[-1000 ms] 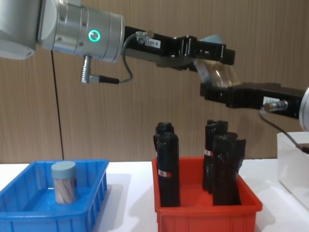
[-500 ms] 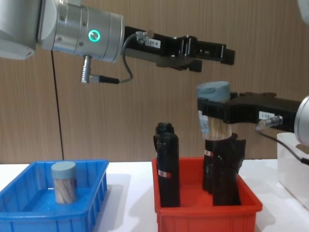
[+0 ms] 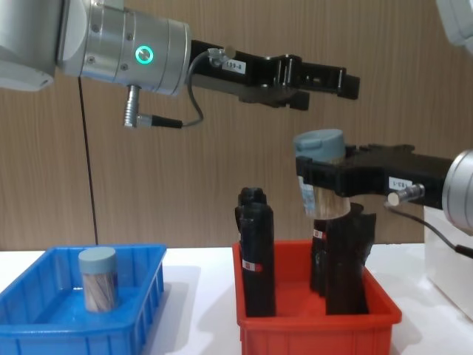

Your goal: Pick the cotton swabs from the blue box and place them into the white box.

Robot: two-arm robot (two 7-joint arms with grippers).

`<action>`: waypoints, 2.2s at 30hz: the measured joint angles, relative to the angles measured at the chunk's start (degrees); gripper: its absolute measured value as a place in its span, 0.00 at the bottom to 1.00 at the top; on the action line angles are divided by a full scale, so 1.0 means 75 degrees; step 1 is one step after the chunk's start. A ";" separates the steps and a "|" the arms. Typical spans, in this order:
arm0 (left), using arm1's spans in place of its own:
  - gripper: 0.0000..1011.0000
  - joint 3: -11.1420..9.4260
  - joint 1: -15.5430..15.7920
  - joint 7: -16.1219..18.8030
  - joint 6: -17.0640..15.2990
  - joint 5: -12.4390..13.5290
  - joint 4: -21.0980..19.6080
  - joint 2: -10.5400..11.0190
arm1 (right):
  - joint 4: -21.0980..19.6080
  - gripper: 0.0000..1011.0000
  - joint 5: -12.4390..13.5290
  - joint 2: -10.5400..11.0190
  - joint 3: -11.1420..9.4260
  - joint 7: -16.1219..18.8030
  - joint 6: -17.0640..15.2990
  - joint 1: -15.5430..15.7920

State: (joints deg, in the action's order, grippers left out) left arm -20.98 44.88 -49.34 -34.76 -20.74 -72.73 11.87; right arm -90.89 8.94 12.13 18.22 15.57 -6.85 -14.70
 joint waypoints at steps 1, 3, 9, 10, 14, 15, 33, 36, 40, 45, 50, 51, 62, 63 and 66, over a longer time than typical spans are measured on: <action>0.99 0.0000 0.0000 0.0000 0.0000 0.0000 0.0000 0.0000 | 0.0014 0.67 -0.0011 0.0000 -0.0002 -0.0004 0.0004 -0.0004; 0.99 0.0000 0.0000 0.0000 0.0000 0.0000 0.0000 0.0000 | 0.0033 0.67 -0.0022 0.0005 -0.0009 -0.0020 0.0011 -0.0008; 0.99 0.0000 0.0000 0.0000 0.0000 0.0000 0.0000 0.0000 | 0.0150 0.67 -0.0026 0.0050 -0.0090 -0.0116 0.0026 -0.0038; 0.99 0.0000 0.0000 -0.0001 0.0000 0.0000 0.0000 0.0000 | 0.0166 0.67 -0.0026 0.0056 -0.0101 -0.0129 0.0028 -0.0044; 0.99 0.0000 0.0000 0.0000 0.0000 0.0000 0.0000 0.0001 | 0.0289 0.67 -0.0002 0.0108 -0.0192 -0.0252 0.0038 -0.0081; 0.99 0.0000 0.0000 0.0000 0.0000 0.0000 0.0000 0.0000 | 0.0315 0.67 0.0013 0.0119 -0.0210 -0.0274 0.0040 -0.0087; 0.99 0.0000 0.0000 -0.0001 0.0000 0.0000 0.0000 0.0001 | 0.0986 0.67 0.0298 0.0453 -0.0778 -0.0851 0.0124 -0.0314; 0.99 0.0000 0.0000 -0.0001 0.0000 0.0000 0.0000 0.0001 | 0.1100 0.67 0.0333 0.0516 -0.0881 -0.0956 0.0145 -0.0360; 0.99 0.0000 0.0000 0.0000 0.0000 0.0000 0.0000 0.0000 | 0.1299 0.67 0.0363 0.0619 -0.1056 -0.1140 0.0166 -0.0439; 0.99 0.0000 0.0000 -0.0001 0.0000 0.0000 0.0000 0.0001 | 0.1486 0.67 0.0387 0.0711 -0.1207 -0.1302 0.0184 -0.0512; 0.99 0.0000 0.0000 -0.0001 0.0000 0.0000 0.0000 0.0001 | 0.1726 0.67 0.0395 0.0816 -0.1387 -0.1480 0.0190 -0.0599; 0.99 0.0000 0.0000 -0.0001 0.0000 0.0000 0.0000 0.0000 | 0.1756 0.67 0.0395 0.0829 -0.1406 -0.1498 0.0190 -0.0609; 0.99 0.0000 0.0000 -0.0001 0.0000 0.0000 0.0000 0.0000 | 0.2164 0.67 0.0453 0.0951 -0.1633 -0.1676 0.0161 -0.0741; 0.99 0.0000 0.0000 -0.0001 0.0000 0.0000 0.0000 0.0001 | 0.2211 0.67 0.0457 0.0958 -0.1657 -0.1692 0.0158 -0.0756; 0.99 0.0000 0.0000 -0.0001 0.0000 0.0000 0.0000 0.0000 | 0.2284 0.74 0.0467 0.0970 -0.1690 -0.1709 0.0152 -0.0787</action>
State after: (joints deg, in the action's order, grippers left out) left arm -20.98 44.88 -49.35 -34.75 -20.75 -72.73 11.87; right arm -73.76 12.45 19.41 5.54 2.76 -5.71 -20.61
